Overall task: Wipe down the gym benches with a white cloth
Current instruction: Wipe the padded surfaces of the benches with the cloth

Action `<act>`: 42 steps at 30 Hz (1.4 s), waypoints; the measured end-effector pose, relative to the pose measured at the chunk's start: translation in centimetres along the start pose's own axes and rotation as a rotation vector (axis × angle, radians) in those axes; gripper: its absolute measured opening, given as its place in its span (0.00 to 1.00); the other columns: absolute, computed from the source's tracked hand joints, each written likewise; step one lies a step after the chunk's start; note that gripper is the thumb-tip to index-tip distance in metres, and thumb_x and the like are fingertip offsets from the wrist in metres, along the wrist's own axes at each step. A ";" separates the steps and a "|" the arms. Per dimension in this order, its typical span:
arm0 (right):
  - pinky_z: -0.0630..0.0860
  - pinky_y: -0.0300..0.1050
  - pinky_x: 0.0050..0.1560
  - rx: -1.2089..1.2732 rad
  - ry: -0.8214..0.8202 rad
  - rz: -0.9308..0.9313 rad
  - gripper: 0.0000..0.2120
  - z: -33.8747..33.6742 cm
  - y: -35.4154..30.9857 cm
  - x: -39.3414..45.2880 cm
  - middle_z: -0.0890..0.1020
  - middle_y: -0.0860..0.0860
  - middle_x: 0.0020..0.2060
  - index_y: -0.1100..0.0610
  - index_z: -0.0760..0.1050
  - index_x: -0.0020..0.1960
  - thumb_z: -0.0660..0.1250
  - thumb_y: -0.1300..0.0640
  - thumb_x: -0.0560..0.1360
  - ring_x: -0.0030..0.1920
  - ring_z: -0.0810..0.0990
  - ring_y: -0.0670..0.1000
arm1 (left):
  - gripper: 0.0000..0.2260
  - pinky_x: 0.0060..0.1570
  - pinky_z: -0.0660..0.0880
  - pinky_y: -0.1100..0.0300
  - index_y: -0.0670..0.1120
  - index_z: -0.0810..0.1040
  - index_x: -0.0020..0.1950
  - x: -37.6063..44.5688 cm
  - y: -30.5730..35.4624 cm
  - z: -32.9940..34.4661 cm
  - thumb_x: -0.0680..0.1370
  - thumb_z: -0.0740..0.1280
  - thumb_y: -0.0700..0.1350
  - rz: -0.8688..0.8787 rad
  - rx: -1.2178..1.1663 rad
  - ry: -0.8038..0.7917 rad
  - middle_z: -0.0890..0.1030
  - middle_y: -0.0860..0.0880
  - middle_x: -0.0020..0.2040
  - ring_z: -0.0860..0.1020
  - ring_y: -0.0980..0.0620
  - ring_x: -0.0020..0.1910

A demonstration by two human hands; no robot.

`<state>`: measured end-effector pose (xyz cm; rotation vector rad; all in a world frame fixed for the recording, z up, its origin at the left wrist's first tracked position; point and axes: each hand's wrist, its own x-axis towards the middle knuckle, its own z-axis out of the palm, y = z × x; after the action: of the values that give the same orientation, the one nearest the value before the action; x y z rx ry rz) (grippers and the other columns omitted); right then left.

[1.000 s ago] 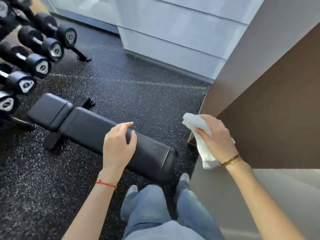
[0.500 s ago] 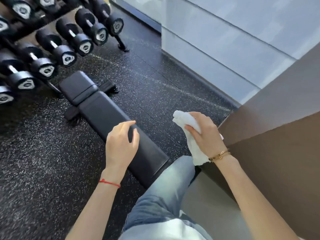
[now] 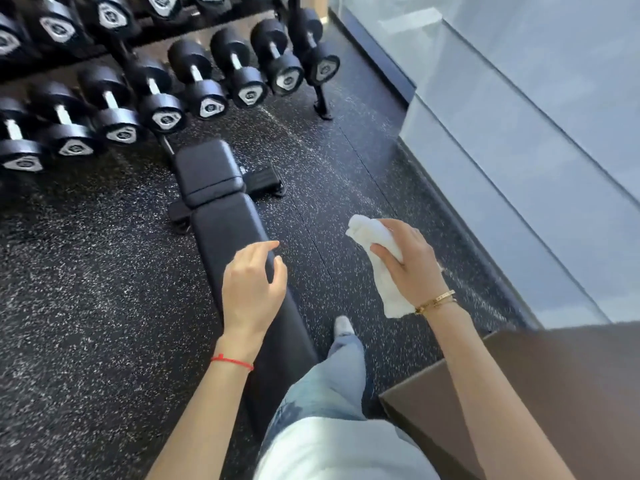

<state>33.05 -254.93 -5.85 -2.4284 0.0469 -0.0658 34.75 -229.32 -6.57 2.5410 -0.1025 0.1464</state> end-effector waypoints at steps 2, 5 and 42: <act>0.64 0.40 0.56 0.003 -0.034 -0.031 0.18 -0.2 0.4 3.6 0.78 0.52 0.60 0.57 0.71 0.67 0.64 0.53 0.80 0.59 0.74 0.53 | 0.12 0.60 0.74 0.51 0.45 0.79 0.60 2.2 0.2 0.3 0.78 0.65 0.43 -0.043 0.015 0.038 0.82 0.48 0.57 0.78 0.47 0.57; 0.63 0.39 0.58 -0.003 -0.113 -0.106 0.18 -0.1 0.4 8.2 0.78 0.52 0.61 0.57 0.71 0.68 0.64 0.53 0.80 0.60 0.73 0.53 | 0.12 0.61 0.71 0.55 0.47 0.78 0.61 4.4 -0.1 0.4 0.79 0.65 0.43 -0.126 0.038 0.090 0.81 0.49 0.58 0.77 0.49 0.59; 0.66 0.49 0.68 -0.150 -1.422 -1.592 0.20 35.1 1.5 24.2 0.77 0.55 0.65 0.61 0.72 0.69 0.66 0.55 0.80 0.65 0.73 0.58 | 0.11 0.57 0.77 0.50 0.41 0.81 0.56 -8.0 -7.5 29.0 0.77 0.63 0.41 -1.402 0.338 0.781 0.82 0.45 0.54 0.81 0.46 0.53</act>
<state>59.24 -234.42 -32.52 -1.4682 -2.3725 0.9077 29.98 -239.11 -35.60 2.0639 2.0060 0.5672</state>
